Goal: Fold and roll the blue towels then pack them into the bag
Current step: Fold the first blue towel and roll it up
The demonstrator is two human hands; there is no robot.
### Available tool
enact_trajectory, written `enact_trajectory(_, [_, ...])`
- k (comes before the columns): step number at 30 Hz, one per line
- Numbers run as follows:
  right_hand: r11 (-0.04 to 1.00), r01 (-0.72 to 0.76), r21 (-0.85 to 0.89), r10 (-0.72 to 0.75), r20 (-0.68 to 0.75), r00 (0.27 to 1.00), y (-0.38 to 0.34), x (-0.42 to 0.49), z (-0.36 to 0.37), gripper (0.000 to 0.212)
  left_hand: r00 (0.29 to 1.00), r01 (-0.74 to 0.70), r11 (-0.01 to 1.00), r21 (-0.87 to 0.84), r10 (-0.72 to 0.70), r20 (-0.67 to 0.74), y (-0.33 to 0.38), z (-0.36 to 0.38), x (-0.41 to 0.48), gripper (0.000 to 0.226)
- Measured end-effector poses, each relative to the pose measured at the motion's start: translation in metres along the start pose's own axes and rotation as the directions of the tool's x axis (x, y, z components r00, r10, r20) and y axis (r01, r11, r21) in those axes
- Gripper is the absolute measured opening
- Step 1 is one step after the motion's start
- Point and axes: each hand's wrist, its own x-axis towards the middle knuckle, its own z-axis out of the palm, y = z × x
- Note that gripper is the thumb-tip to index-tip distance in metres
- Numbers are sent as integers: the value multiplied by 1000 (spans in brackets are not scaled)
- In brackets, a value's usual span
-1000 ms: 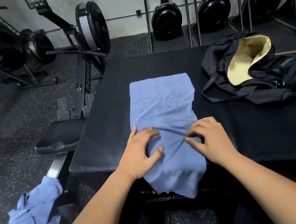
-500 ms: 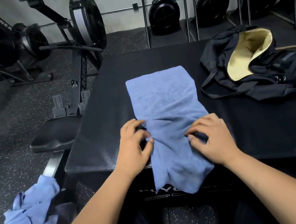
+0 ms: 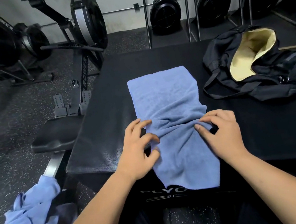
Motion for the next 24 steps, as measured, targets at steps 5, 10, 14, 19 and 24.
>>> enact_trajectory(5, [992,82,-97,-79,39,996,-3,-1,0,19,996,-12,998,54,7,90,-2,3,1,26])
enact_trajectory(10, [978,204,-48,-187,249,950,-1,0,1,21,961,172,984,-57,-180,-209,-16,8,6,7])
enact_trajectory(14, [952,290,-93,-227,416,881,-7,-2,-4,55,861,340,922,-185,-385,-332,-23,6,7,8])
enact_trajectory(19, [952,296,-74,-265,279,923,-8,-2,-1,17,809,411,868,-277,-488,-329,-20,2,9,9])
enact_trajectory(24, [997,25,75,-24,-19,1000,-7,2,-8,23,863,373,903,-212,-421,-278,-13,0,6,12])
